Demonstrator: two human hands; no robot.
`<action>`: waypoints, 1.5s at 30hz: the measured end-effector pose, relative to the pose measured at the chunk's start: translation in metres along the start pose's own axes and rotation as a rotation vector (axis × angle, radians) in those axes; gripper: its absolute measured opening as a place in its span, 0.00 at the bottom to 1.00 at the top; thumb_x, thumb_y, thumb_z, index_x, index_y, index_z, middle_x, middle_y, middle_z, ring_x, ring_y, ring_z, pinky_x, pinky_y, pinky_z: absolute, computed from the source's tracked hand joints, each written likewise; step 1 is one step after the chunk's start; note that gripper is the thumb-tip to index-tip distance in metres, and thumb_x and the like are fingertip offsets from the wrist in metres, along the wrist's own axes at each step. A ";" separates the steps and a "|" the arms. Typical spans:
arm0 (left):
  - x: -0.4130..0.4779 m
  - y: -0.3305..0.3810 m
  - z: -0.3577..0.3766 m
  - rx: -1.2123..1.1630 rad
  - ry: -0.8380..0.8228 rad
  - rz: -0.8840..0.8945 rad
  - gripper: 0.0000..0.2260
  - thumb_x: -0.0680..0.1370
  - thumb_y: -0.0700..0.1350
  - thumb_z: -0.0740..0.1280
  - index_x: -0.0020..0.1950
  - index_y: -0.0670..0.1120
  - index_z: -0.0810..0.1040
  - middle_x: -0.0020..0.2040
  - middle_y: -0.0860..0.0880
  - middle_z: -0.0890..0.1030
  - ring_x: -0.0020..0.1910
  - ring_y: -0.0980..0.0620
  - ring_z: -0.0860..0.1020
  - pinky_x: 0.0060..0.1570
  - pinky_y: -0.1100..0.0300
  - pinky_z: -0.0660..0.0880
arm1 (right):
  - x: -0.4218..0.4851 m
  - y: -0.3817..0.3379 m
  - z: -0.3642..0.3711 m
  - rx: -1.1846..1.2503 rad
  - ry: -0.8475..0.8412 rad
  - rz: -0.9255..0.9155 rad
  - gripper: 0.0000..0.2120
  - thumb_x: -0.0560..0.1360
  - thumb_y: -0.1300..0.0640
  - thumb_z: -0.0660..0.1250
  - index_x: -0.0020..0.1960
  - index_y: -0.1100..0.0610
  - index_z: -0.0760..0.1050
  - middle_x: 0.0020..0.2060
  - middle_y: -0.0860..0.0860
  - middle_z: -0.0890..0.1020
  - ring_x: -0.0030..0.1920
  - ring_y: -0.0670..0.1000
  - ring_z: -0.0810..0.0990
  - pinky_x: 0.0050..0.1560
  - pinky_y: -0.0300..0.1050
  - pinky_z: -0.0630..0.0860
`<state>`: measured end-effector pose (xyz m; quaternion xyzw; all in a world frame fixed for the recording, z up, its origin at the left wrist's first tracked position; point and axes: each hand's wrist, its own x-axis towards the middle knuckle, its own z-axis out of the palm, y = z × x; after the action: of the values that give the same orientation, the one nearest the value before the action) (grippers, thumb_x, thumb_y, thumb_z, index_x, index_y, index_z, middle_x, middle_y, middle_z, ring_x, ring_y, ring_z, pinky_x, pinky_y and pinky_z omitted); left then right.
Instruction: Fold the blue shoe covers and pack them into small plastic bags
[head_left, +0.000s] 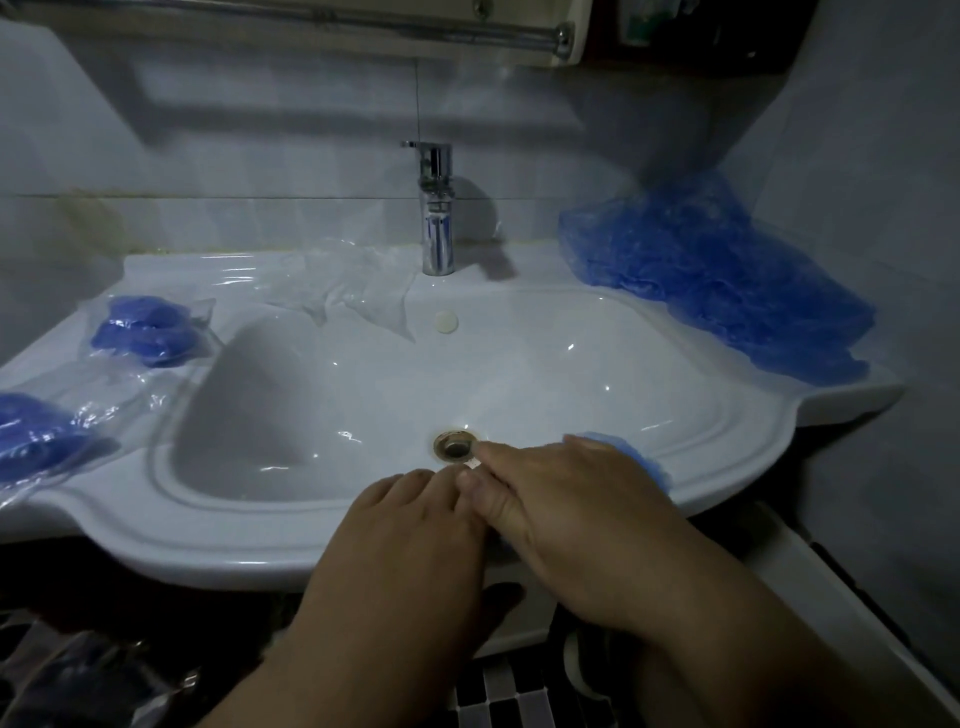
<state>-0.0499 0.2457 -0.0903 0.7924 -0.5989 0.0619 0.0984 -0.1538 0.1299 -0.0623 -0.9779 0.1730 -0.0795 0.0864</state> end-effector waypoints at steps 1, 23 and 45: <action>0.000 0.001 0.000 0.007 -0.005 -0.009 0.29 0.63 0.63 0.56 0.54 0.48 0.82 0.46 0.52 0.83 0.40 0.50 0.81 0.40 0.54 0.79 | 0.000 0.004 0.002 -0.086 0.030 -0.029 0.20 0.81 0.40 0.46 0.61 0.47 0.71 0.48 0.47 0.82 0.49 0.51 0.80 0.58 0.53 0.74; -0.003 0.004 -0.016 -0.274 0.131 -0.143 0.32 0.69 0.65 0.69 0.68 0.65 0.58 0.65 0.66 0.66 0.56 0.62 0.73 0.52 0.69 0.69 | -0.033 0.067 -0.028 0.339 0.223 -0.015 0.14 0.71 0.62 0.74 0.50 0.43 0.83 0.55 0.33 0.80 0.57 0.34 0.76 0.57 0.25 0.69; 0.002 -0.031 -0.035 -0.411 0.119 -0.282 0.09 0.67 0.65 0.63 0.42 0.65 0.76 0.35 0.66 0.80 0.32 0.62 0.78 0.34 0.58 0.75 | -0.031 0.065 -0.032 0.523 0.189 0.121 0.12 0.74 0.61 0.71 0.49 0.44 0.83 0.43 0.37 0.84 0.46 0.39 0.81 0.47 0.30 0.73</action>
<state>-0.0190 0.2603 -0.0583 0.8265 -0.4755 -0.0289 0.3000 -0.2098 0.0762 -0.0478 -0.8987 0.2118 -0.2070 0.3236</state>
